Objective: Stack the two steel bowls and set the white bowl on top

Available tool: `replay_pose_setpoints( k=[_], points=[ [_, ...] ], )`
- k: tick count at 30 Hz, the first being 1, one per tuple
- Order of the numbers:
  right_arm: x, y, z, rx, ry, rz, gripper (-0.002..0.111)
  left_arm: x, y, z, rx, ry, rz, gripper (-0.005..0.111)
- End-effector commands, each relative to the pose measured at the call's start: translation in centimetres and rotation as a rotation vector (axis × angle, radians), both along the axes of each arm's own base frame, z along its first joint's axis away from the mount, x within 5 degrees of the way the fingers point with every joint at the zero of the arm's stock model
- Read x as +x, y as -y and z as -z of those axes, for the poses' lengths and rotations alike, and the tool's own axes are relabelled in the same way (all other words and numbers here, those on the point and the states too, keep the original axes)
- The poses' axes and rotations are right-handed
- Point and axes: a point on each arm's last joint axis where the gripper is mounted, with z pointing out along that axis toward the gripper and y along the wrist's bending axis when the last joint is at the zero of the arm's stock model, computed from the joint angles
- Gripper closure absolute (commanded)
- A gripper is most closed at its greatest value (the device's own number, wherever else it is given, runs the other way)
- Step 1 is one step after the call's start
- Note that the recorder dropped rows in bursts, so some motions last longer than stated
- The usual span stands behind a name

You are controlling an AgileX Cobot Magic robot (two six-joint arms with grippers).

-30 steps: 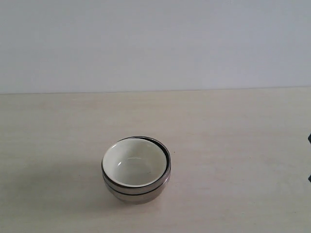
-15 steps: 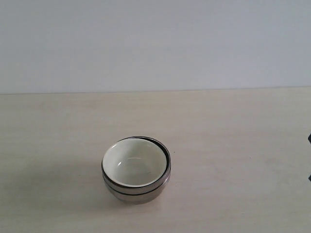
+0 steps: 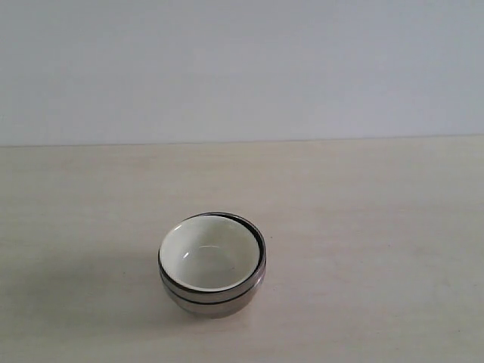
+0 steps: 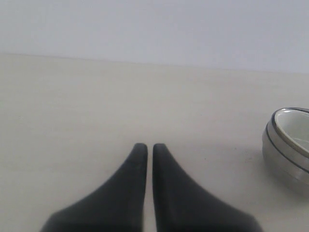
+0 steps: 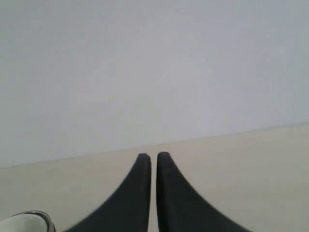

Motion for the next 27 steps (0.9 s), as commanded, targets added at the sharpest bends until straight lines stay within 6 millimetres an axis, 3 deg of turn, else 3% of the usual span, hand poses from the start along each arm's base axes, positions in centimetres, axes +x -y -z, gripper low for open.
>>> replay_pose_setpoints(
  k=[1,6,23,27],
  points=[
    [-1.5,0.5,0.1,-0.041,0.036,0.008,0.108,0.0,0.0,0.1,0.001,0.002,-0.003,0.103],
    [-3.0,0.8,0.2,-0.037,0.074,0.032,0.108,0.0,0.0,0.1,0.001,0.002,-0.003,0.103],
    [-3.0,0.7,0.6,0.017,0.022,0.028,0.108,0.0,0.0,0.1,0.001,0.002,-0.003,0.103],
    [-2.9,0.5,1.6,-0.121,-0.057,0.008,0.108,0.0,0.0,0.1,0.001,0.002,-0.003,0.103]
  ],
)
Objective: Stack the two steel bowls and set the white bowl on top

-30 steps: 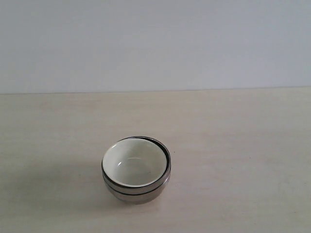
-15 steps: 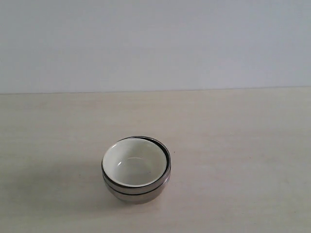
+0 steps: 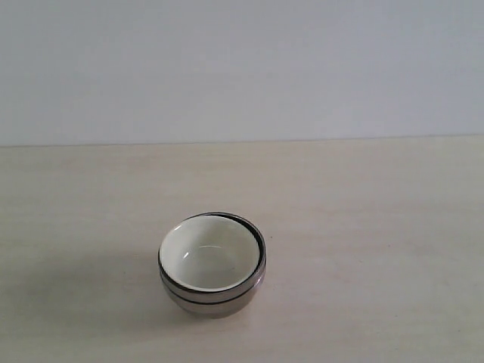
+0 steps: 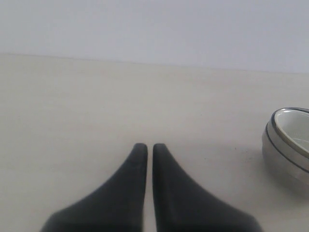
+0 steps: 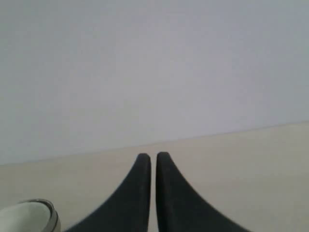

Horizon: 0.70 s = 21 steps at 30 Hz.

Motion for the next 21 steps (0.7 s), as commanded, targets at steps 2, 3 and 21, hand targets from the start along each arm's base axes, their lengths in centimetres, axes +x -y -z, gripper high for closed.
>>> replay_pose_setpoints(
  k=[2,3,21],
  points=[
    [0.1,0.1,1.4,-0.123,-0.093,0.017,0.108,0.0,0.0,0.1,0.001,0.002,-0.003,0.103],
    [0.1,0.1,1.4,-0.128,-0.092,0.021,0.108,0.0,0.0,0.1,0.001,0.002,-0.003,0.103],
    [-0.2,0.6,3.4,-0.277,-0.295,0.041,0.108,0.0,0.0,0.1,0.001,0.002,-0.003,0.103]
  ],
)
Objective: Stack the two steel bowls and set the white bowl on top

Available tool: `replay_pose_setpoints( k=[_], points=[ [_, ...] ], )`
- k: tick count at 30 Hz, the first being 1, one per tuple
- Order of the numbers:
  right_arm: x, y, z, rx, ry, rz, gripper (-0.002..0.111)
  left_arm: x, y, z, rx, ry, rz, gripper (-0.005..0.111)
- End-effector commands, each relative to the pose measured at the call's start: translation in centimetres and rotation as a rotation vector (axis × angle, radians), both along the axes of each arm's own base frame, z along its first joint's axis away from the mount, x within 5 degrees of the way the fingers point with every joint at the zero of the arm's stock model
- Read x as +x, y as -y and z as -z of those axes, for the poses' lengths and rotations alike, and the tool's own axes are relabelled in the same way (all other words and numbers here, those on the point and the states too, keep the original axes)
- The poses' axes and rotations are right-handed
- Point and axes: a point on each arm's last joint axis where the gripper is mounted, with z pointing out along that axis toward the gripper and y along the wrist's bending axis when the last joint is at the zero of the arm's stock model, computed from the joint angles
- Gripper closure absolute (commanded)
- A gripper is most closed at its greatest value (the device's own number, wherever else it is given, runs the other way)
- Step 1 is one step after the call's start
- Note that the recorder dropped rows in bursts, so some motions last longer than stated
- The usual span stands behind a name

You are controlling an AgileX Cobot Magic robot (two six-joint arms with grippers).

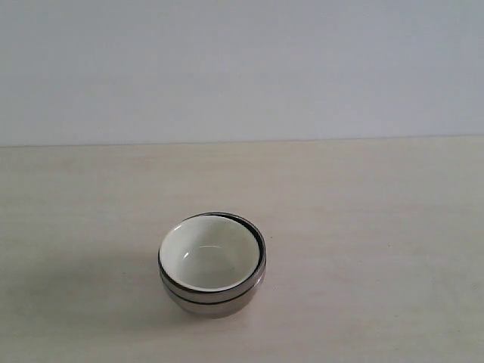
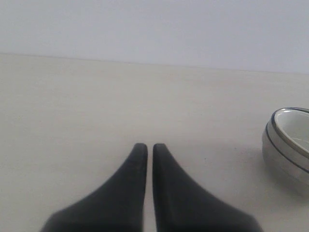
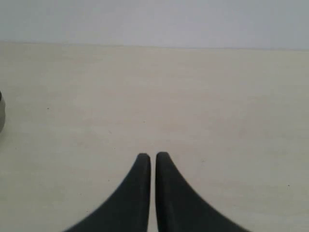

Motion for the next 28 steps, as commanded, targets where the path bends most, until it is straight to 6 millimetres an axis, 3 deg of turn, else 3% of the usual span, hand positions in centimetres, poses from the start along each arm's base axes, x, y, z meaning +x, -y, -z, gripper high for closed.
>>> replay_pose_setpoints(
  k=[1,28],
  points=[
    [-0.02,0.07,-0.05,-0.005,0.006,0.009,0.108,0.0,-0.02,0.09,0.001,0.002,-0.003,0.103],
    [0.0,0.05,-0.14,-0.003,0.017,0.007,0.108,0.0,-0.02,0.09,0.001,0.002,-0.003,0.103]
  ],
)
